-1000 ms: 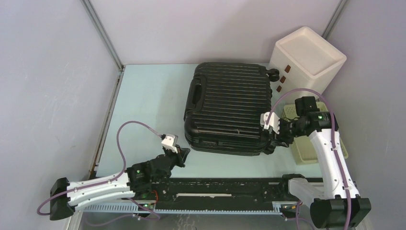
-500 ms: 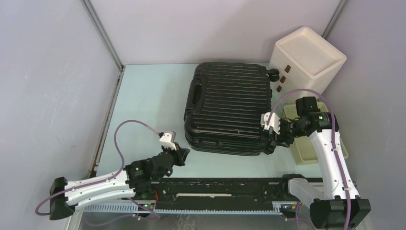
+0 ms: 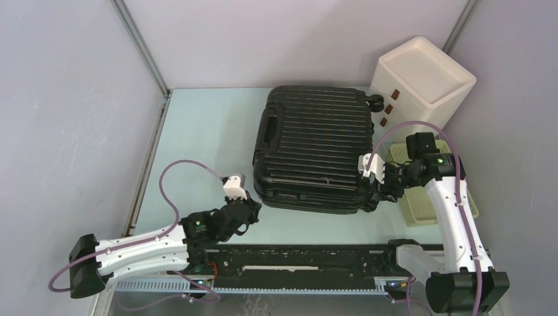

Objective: Open, take out, and arrange the luggage
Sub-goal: Unzip the zipper of the luggage.

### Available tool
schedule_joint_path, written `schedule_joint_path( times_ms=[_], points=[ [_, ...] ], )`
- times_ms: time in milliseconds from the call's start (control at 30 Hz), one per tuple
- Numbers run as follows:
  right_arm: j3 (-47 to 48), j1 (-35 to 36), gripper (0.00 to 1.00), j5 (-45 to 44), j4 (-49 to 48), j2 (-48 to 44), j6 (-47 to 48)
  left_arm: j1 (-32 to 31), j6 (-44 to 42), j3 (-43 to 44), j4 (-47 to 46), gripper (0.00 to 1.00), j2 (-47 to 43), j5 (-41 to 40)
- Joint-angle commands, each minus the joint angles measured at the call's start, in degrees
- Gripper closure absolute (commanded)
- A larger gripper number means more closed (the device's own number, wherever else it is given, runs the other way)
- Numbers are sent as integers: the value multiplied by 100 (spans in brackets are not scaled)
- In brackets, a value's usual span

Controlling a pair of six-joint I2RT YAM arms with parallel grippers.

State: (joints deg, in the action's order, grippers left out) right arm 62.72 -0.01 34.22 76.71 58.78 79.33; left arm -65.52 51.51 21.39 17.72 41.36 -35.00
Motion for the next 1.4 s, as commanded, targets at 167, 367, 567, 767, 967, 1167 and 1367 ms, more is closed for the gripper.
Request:
schedule_joint_path(
  times_ms=[167,367,567,767,967,1167,1367],
  points=[
    [4,-188,84,-1277,-250,151,-67,564,-578,162,975,100,-130,-1121],
    [1,-201,84,-1286,-261,157,-84,932,-830,137,899,100,-499,-787],
    [1,-244,84,-1316,-291,194,-89,1541,-1115,20,561,100,-566,-470],
    [1,-267,84,-1304,-330,234,-108,2152,-1454,80,-82,100,-147,-150],
    [1,-289,84,-1287,-347,256,-102,2423,-1887,345,-755,100,377,-245],
    [-2,-331,83,-1312,-370,239,-76,2611,-2198,577,-1268,100,840,-231],
    [4,-333,83,-1278,-398,217,-123,2668,-2409,657,-1347,100,736,-357]
  ],
)
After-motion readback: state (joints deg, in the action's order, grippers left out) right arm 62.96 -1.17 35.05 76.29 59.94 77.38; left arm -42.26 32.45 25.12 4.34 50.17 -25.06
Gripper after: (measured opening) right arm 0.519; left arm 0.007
